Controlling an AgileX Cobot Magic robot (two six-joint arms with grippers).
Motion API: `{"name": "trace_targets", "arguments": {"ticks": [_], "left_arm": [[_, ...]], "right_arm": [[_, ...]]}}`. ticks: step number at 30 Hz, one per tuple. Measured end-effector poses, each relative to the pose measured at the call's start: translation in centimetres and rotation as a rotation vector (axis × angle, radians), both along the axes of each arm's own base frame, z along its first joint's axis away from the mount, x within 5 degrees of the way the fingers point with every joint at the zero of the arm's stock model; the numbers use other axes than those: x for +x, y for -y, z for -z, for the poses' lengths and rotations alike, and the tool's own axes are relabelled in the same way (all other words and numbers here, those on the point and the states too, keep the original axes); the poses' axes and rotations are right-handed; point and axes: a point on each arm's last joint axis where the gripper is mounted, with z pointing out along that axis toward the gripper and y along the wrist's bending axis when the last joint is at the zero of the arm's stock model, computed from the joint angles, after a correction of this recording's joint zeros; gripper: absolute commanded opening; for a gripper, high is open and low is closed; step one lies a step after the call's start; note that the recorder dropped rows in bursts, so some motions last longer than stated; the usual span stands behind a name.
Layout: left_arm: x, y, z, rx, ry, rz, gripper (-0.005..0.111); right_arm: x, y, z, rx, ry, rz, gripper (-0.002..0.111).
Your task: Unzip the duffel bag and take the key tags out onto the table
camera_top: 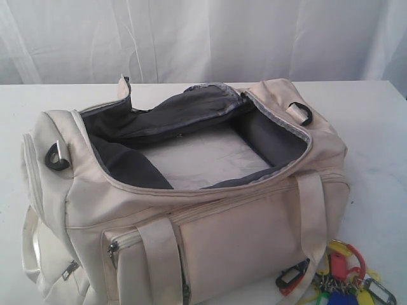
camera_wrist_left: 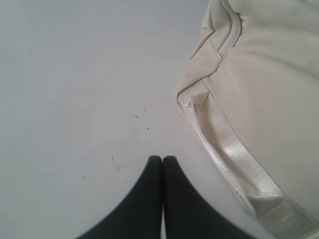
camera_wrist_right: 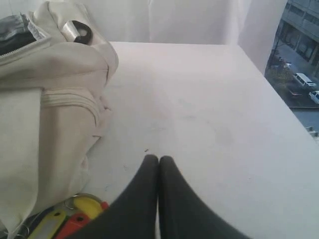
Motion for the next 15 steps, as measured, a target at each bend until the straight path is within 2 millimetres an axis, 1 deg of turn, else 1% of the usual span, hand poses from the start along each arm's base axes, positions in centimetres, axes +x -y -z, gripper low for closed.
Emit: {"name": "trace_targets", "arguments": {"ticks": [7,15], "left_arm": [[0.00,0.00,0.00,0.000,0.000,0.000,0.001],[0.00,0.00,0.00,0.000,0.000,0.000,0.001]], "right_arm": [[0.00,-0.03,0.00,0.000,0.000,-0.005,0.000],[-0.07,-0.40,-0.01,0.000,0.001,-0.075,0.000]]}}
